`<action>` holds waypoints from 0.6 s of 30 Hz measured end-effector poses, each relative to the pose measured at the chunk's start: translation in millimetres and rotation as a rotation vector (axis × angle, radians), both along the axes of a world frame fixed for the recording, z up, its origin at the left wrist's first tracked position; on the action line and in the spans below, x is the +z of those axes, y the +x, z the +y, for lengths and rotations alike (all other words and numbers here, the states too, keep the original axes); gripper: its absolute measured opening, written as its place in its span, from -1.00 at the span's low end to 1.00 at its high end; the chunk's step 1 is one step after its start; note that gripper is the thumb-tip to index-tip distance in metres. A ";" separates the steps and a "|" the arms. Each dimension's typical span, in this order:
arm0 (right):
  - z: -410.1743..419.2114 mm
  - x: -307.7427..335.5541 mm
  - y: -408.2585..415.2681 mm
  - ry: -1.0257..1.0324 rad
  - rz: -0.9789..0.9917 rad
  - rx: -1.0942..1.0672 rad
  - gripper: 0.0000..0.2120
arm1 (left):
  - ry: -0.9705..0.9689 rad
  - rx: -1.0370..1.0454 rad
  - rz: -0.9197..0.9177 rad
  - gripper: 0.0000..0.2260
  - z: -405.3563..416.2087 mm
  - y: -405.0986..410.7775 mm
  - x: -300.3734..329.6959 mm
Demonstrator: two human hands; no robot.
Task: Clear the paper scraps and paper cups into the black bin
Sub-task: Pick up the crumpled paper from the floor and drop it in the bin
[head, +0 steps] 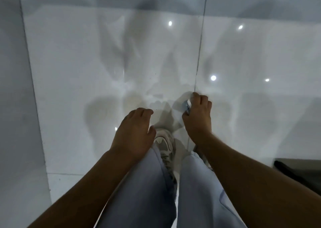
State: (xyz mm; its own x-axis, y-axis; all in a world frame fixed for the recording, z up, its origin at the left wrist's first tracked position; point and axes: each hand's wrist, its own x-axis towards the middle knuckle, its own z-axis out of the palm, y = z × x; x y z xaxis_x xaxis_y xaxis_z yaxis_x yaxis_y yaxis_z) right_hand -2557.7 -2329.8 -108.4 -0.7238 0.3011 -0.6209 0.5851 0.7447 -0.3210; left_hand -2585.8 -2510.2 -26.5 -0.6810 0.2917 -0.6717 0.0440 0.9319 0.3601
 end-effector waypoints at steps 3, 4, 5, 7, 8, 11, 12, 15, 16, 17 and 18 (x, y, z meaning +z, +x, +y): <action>4.9 29.8 2.4 -0.075 0.003 0.029 -0.35 | 0.021 -0.004 -0.033 -0.61 11.0 -2.3 17.9; 6.2 45.6 3.0 -0.090 0.010 0.034 -0.33 | 0.022 -0.006 -0.042 -0.61 15.8 -4.2 28.5; 7.5 63.7 3.3 -0.100 0.023 0.040 -0.32 | 0.023 -0.009 -0.049 -0.60 21.3 -6.8 41.4; 9.6 106.7 3.5 -0.121 0.056 0.065 -0.29 | 0.034 -0.029 -0.052 -0.59 31.2 -12.9 73.2; 10.5 130.9 3.4 -0.136 0.066 0.080 -0.27 | 0.040 -0.046 -0.050 -0.57 35.6 -16.3 91.7; 14.9 209.1 1.3 -0.197 0.087 0.160 -0.21 | 0.029 -0.145 -0.047 -0.50 48.5 -29.9 153.1; 15.0 227.6 1.7 -0.212 0.085 0.208 -0.20 | 0.019 -0.188 -0.048 -0.47 51.3 -33.1 166.7; 19.3 301.3 -3.4 -0.235 0.086 0.343 -0.19 | 0.004 -0.282 -0.076 -0.40 63.7 -46.9 228.8; 20.8 327.1 -7.0 -0.235 0.097 0.374 -0.18 | 0.007 -0.309 -0.086 -0.40 68.6 -51.8 252.3; 23.2 351.2 -11.3 -0.231 0.106 0.396 -0.18 | 0.015 -0.339 -0.096 -0.40 73.6 -56.6 274.4; 25.2 372.9 -15.5 -0.226 0.119 0.402 -0.19 | 0.025 -0.364 -0.105 -0.42 78.2 -60.0 294.7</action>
